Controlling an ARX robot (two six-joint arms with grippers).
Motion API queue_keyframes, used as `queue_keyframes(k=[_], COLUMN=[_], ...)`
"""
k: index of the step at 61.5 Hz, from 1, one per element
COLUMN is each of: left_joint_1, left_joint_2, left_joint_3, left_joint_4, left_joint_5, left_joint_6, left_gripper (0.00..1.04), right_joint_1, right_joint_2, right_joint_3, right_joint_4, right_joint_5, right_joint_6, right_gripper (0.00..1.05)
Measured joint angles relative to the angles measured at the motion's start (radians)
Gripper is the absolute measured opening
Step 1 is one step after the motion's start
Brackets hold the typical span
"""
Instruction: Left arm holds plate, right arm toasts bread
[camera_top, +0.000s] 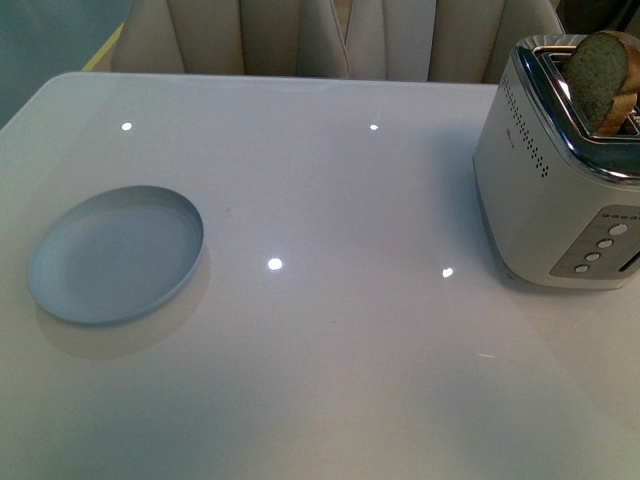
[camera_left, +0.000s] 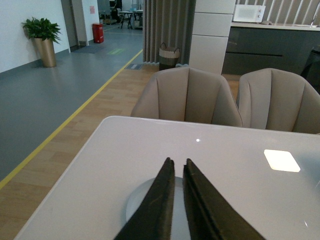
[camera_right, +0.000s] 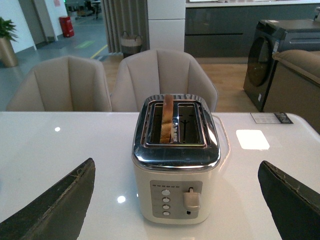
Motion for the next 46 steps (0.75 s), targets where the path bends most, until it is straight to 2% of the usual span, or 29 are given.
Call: queue_keyframes(k=[6, 10, 11, 46], left_joint_1=[0.000, 0.000, 0.000, 0.000], left_joint_2=[0.000, 0.000, 0.000, 0.000], left_joint_3=[0.000, 0.000, 0.000, 0.000], left_joint_4=[0.000, 0.000, 0.000, 0.000], left_joint_5=[0.000, 0.000, 0.000, 0.000], left_joint_6=[0.000, 0.000, 0.003, 0.003], left_gripper=[0.44, 0.57, 0.98, 0.98], right_joint_1=[0.000, 0.000, 0.000, 0.000], right_joint_2=[0.000, 0.000, 0.000, 0.000], right_joint_3=[0.000, 0.000, 0.000, 0.000], right_joint_4=[0.000, 0.000, 0.000, 0.000], right_joint_5=[0.000, 0.000, 0.000, 0.000], right_joint_6=[0.000, 0.000, 0.000, 0.000], right_gripper=[0.96, 0.96, 0.96, 0.96])
